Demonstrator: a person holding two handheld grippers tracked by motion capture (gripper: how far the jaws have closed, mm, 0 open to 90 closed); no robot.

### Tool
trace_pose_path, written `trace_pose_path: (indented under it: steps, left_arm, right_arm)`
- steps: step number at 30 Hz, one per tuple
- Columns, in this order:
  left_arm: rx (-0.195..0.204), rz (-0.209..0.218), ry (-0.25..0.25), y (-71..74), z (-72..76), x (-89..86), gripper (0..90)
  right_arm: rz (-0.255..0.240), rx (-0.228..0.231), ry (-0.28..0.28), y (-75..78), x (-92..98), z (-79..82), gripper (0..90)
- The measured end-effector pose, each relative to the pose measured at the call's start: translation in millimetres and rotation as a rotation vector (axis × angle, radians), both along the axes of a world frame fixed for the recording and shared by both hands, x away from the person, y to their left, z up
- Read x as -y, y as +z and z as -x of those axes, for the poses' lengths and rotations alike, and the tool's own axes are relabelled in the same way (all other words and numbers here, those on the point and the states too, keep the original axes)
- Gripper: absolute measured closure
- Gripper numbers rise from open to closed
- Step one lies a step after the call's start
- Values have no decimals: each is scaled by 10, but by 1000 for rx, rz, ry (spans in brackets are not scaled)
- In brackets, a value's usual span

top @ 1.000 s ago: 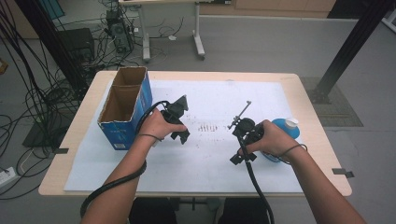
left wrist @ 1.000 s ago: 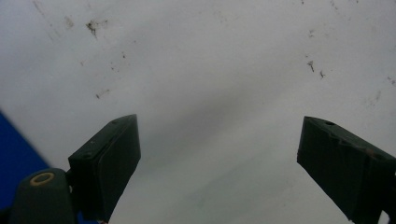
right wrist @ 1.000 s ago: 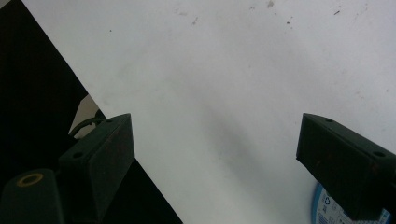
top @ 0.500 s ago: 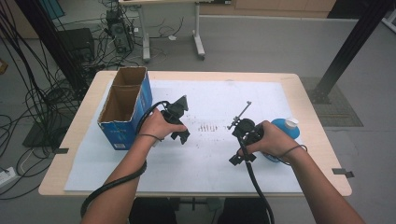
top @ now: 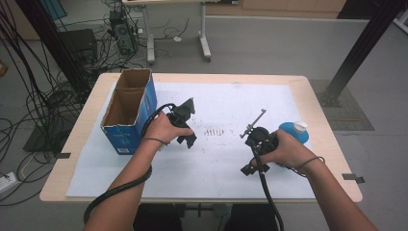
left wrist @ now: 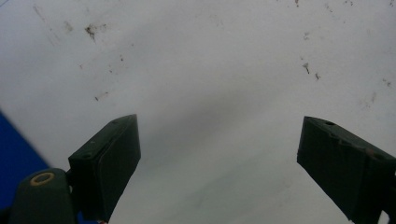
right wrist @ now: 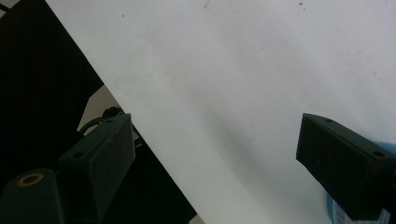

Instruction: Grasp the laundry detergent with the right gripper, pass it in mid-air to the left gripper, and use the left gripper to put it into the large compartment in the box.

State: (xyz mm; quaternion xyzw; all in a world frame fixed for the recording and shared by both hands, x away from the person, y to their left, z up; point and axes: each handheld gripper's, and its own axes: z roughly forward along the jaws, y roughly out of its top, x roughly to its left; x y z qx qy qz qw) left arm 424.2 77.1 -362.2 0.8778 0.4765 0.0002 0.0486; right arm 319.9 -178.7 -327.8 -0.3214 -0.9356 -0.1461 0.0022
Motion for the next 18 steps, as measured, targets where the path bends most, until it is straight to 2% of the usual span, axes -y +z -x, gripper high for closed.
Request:
trace_pose_path:
  steps: [18]
  left_arm:
    - [6, 5, -2, 26, 22, -11, 137]
  right_arm:
    - [-4, -25, -45, -154, 299, 214, 112]
